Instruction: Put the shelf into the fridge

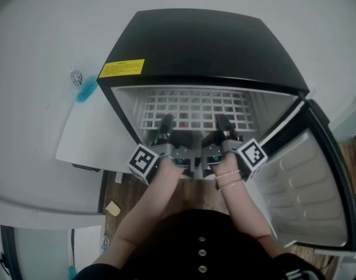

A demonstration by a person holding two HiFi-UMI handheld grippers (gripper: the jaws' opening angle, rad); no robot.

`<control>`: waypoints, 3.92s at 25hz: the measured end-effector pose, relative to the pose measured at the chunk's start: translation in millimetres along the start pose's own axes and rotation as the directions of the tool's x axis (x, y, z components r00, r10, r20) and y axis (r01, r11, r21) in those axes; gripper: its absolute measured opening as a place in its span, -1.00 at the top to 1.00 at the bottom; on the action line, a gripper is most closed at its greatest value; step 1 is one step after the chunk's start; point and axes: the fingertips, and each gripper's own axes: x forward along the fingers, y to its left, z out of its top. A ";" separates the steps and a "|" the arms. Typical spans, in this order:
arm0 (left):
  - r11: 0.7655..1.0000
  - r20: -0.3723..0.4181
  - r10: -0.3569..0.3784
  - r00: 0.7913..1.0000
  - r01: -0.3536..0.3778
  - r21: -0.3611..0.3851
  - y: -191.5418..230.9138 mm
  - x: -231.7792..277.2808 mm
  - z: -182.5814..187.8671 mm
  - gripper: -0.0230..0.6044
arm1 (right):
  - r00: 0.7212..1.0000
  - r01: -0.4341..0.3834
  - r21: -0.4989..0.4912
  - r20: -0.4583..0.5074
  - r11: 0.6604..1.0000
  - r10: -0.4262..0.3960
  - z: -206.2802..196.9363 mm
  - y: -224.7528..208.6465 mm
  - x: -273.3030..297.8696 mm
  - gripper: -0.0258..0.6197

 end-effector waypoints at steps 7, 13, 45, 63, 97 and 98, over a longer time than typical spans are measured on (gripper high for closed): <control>1.000 0.006 0.000 1.000 0.000 -0.002 -0.8 0.8 0.5 0.81 | 1.000 -0.010 0.004 0.011 1.000 0.010 -0.1 0.8 0.8 0.81; 1.000 0.014 0.022 1.000 -0.022 -0.016 0.7 4.1 0.9 0.81 | 0.999 -0.038 0.044 0.008 0.998 0.038 1.6 -0.8 6.7 0.81; 0.992 -0.134 0.024 0.991 -0.007 0.130 -26.8 -68.3 -26.3 0.66 | 0.992 -0.055 -0.086 -0.116 0.995 0.045 -52.9 13.6 -74.2 0.72; 0.579 -0.351 0.035 0.936 0.267 0.770 -83.0 -130.6 -62.3 0.89 | 0.976 -0.163 -0.613 -0.214 0.773 0.036 -87.0 58.8 -141.4 0.85; 0.091 -0.469 0.237 0.851 0.461 0.882 -91.2 -169.1 -108.8 0.91 | 0.961 -0.265 -0.951 -0.274 0.157 -0.035 -142.6 96.3 -175.4 0.90; 0.089 -0.468 0.241 0.850 0.461 0.883 -90.3 -168.6 -109.9 0.91 | 0.961 -0.266 -0.951 -0.275 0.156 -0.036 -141.4 96.2 -175.4 0.90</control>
